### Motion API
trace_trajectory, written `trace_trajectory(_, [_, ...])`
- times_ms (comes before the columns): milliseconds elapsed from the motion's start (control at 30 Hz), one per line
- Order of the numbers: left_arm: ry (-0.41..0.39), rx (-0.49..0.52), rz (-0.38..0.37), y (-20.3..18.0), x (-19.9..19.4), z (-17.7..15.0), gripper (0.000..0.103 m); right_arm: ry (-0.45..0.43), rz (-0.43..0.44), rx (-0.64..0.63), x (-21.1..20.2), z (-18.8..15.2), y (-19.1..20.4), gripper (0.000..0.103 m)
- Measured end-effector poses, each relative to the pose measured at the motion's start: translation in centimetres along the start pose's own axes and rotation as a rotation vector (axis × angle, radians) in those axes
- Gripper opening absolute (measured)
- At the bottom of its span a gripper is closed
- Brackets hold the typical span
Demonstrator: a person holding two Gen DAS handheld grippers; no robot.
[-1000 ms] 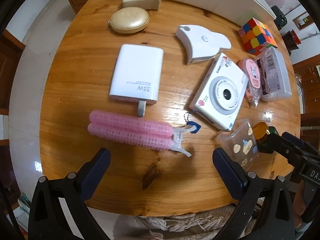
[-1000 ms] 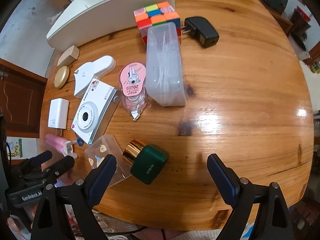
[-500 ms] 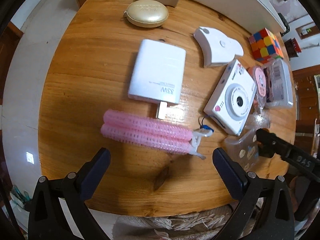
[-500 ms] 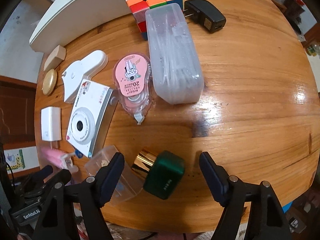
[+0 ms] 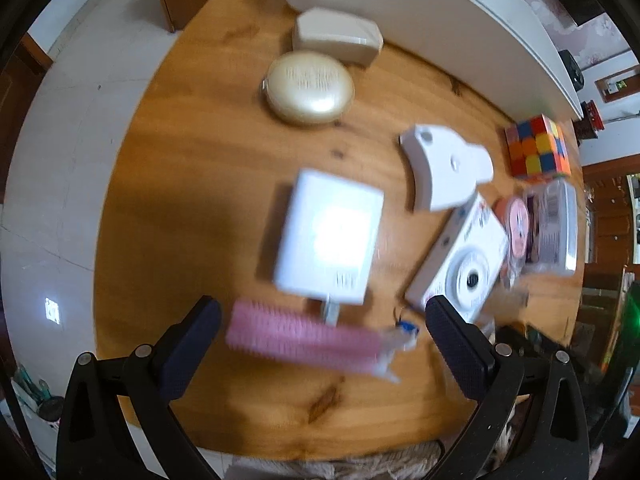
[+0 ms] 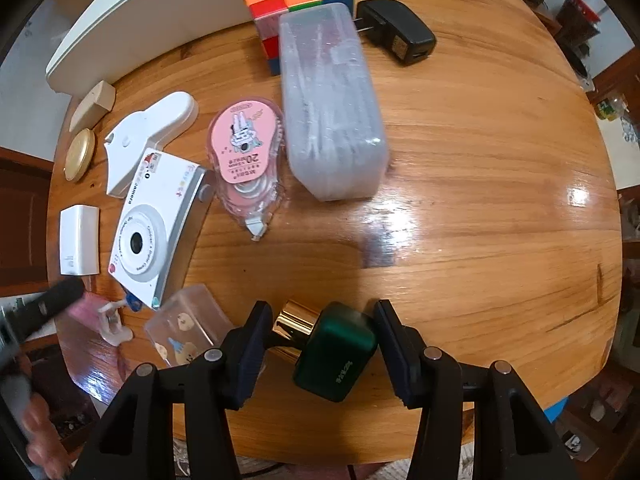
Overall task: Organize rigid objects
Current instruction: 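Grasp the white charger with the left gripper while the right gripper holds the bottle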
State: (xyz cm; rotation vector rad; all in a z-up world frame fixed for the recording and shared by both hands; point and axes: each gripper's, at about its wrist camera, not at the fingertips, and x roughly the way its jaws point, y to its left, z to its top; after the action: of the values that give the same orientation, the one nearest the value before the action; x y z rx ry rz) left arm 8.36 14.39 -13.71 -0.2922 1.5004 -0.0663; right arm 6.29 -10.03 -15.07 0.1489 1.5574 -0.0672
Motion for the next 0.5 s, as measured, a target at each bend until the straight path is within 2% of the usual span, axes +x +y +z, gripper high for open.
trace_trajectory(233, [0.007, 0.009, -0.012, 0.1, 0.2, 4.1, 0.093, 0.009, 0.013, 0.018, -0.1, -0.8, -1.1, 0.053])
trace_trajectory(267, [0.007, 0.013, -0.013, 0.1, 0.2, 4.3, 0.090, 0.009, 0.015, 0.020, -0.1, -0.8, -1.1, 0.053])
trace_trajectory(333, [0.012, 0.025, -0.007, 0.2, 0.2, 4.7, 0.077, 0.010, 0.018, 0.025, -0.1, -0.9, -1.3, 0.053])
trace_trajectory(400, [-0.001, 0.039, 0.029, -0.2, 0.0, 4.8, 0.065, 0.012, 0.023, 0.026, 0.4, -0.3, -1.5, 0.053])
trace_trajectory(500, [-0.010, 0.037, 0.050, 0.4, -0.7, 4.9, 0.056, 0.012, 0.026, 0.024, 0.3, -0.2, -1.7, 0.053])
